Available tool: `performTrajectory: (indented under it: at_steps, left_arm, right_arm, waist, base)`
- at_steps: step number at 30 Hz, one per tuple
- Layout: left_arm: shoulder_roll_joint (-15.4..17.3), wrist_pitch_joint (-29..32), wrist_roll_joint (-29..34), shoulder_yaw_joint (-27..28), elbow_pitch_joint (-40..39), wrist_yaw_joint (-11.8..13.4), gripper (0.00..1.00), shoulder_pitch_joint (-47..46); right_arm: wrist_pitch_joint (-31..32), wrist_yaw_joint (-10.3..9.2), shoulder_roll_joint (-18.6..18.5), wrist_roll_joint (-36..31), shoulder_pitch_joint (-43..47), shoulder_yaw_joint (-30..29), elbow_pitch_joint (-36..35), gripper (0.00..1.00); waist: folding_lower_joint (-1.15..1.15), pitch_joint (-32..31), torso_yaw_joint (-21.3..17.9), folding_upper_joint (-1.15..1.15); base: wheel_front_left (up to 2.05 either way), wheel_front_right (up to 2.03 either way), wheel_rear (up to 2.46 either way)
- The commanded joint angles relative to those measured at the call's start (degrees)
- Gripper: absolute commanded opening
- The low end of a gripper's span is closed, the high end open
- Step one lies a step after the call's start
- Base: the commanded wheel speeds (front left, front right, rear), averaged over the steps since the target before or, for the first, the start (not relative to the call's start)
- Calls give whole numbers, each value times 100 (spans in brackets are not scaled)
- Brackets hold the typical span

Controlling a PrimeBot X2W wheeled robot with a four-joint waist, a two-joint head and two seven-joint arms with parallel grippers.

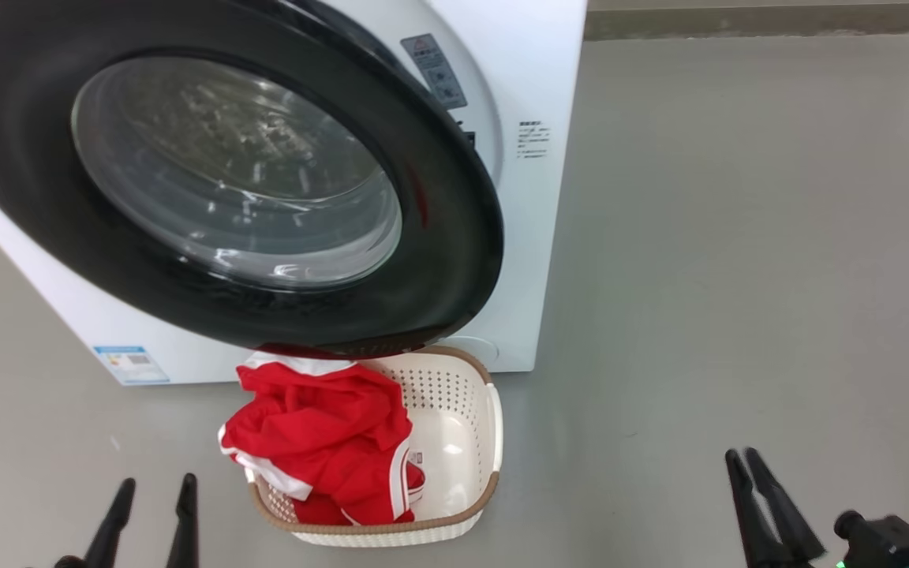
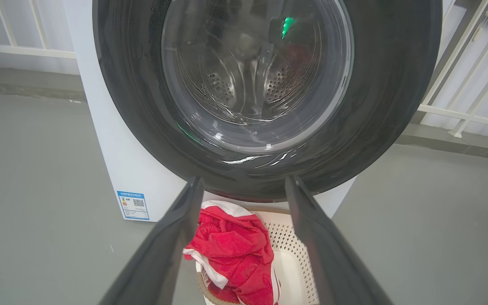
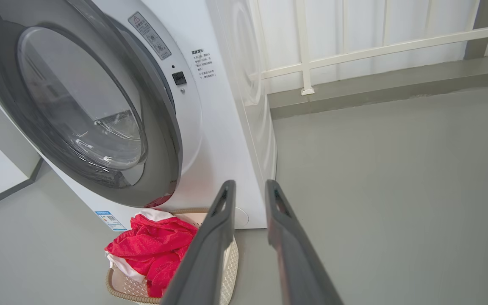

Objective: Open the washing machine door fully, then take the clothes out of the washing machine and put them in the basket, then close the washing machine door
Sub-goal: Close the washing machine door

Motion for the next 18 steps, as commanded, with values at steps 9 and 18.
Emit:
performTrajectory:
  at_steps: [9,18]
  left_arm:
    - [-115,-47,84,-48,-105,-31,100,-378]
    - [-169,-47,56,-311,-64,-31,100,-715]
  right_arm:
    - [-37,36,-75,176,-1188,712,-27,0]
    - [-37,36,-75,177,-2315,1220,244,0]
  waist:
    - [0,279,566,0]
    - [0,570,1091,0]
  base:
    - [0,0,0]
    - [0,0,0]
